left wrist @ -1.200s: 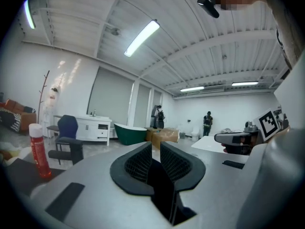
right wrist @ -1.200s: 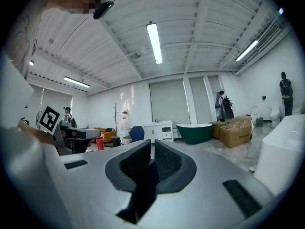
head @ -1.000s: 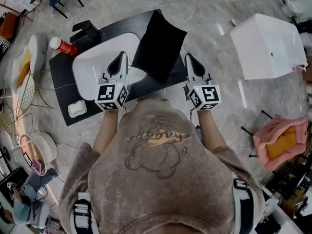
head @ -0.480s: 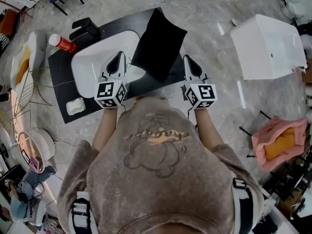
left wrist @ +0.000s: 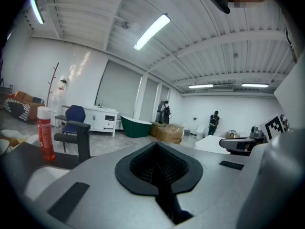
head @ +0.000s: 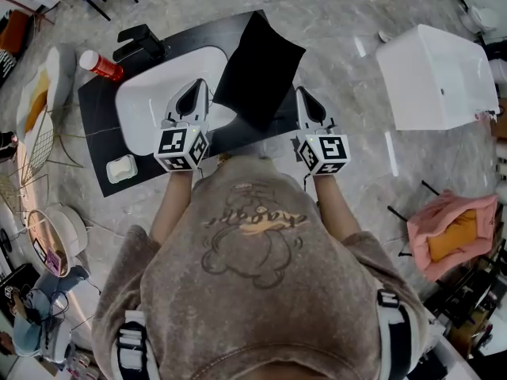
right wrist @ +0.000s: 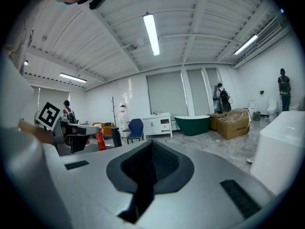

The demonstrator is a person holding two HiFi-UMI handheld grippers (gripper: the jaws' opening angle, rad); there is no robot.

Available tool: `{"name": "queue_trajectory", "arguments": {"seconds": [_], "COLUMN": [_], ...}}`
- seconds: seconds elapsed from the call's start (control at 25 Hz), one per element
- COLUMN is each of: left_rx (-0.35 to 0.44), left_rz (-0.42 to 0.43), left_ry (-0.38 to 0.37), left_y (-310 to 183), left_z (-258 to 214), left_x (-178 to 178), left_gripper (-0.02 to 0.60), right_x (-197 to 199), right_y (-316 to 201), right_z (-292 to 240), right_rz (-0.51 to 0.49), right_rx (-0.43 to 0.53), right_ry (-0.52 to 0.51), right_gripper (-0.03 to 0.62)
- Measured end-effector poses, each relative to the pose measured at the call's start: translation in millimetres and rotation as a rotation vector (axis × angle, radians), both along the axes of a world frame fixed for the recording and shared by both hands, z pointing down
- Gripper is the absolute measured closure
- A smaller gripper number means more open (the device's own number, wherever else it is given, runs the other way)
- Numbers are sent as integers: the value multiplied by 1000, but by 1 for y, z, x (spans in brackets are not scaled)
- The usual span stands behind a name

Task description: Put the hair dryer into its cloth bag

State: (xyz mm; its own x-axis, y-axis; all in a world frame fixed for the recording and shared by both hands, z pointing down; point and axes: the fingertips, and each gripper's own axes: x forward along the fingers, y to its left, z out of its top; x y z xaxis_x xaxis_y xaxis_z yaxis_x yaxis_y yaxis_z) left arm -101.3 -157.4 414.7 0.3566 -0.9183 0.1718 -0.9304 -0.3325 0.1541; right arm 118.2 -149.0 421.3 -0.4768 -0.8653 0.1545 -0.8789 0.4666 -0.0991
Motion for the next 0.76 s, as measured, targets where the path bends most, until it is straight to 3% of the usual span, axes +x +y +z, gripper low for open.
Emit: {"name": "queue_trajectory", "arguments": {"seconds": [0.76], "left_rx": [-13], "left_rz": [-12], "left_ry": [5], "left_y": [8], "left_z": [2], "left_x": [0], "left_gripper": [565], "right_x": [-1], "right_y": [2], "right_z": [-3], "right_rz": [-11], "right_rx": [1], "right_ry": [18], "right_gripper": [603]}}
